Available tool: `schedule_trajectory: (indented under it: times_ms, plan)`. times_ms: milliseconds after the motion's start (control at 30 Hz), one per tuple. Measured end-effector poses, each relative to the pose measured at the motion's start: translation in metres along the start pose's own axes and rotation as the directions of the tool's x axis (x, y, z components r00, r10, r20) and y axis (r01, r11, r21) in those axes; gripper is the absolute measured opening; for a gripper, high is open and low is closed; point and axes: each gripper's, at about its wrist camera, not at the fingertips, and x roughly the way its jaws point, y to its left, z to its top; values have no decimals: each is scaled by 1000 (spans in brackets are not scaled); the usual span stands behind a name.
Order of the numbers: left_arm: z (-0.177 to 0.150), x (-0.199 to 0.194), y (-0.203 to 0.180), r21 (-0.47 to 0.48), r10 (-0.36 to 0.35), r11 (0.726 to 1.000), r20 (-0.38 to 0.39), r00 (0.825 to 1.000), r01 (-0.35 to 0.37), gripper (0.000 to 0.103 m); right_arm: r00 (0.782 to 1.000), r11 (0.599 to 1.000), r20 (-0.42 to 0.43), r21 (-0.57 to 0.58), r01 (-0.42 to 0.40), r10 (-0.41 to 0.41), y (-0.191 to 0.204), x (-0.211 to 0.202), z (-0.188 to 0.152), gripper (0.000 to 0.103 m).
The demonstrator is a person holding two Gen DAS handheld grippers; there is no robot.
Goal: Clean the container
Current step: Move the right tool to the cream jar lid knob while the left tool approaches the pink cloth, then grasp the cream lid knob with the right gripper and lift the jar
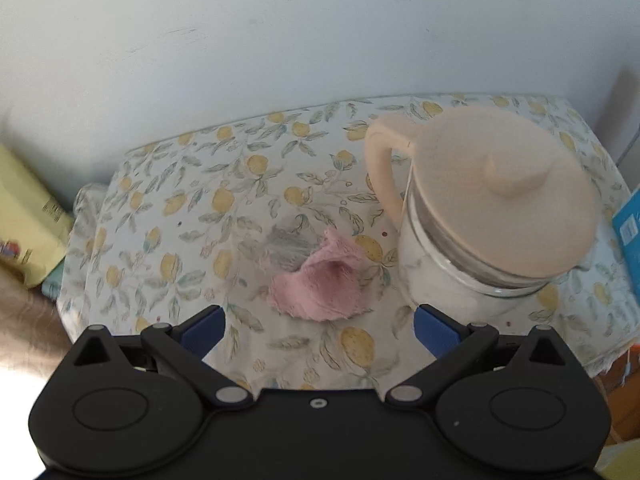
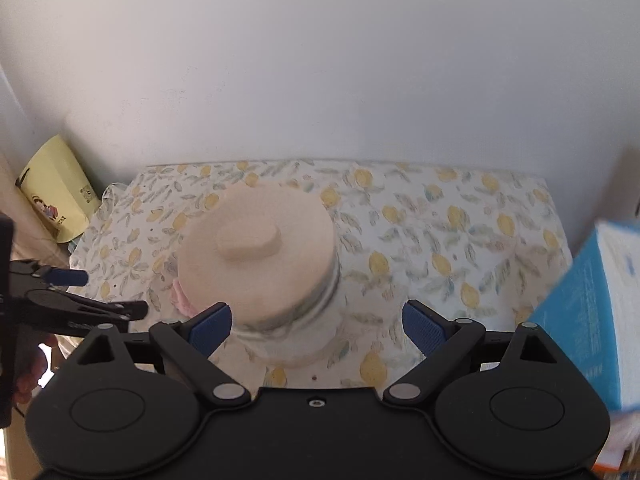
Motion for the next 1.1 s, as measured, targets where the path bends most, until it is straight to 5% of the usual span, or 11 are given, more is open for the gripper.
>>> schedule_trajectory:
  times_ms: [500, 800, 1100]
  plan:
    - [7, 106, 15, 227, -93, 968, -79, 993, 108, 103, 990, 978, -141, -201, -52, 24, 36, 66, 87, 94]
    - [7, 130, 12, 338, -113, 930, -105, 988, 142, 103, 962, 963, -271, -247, -105, 36, 48, 98, 135, 81]
    - [7, 142, 10, 391, -131, 905, -115, 985, 166, 103, 913, 903, -388, -425, -58, -124, 75, 132, 168, 81]
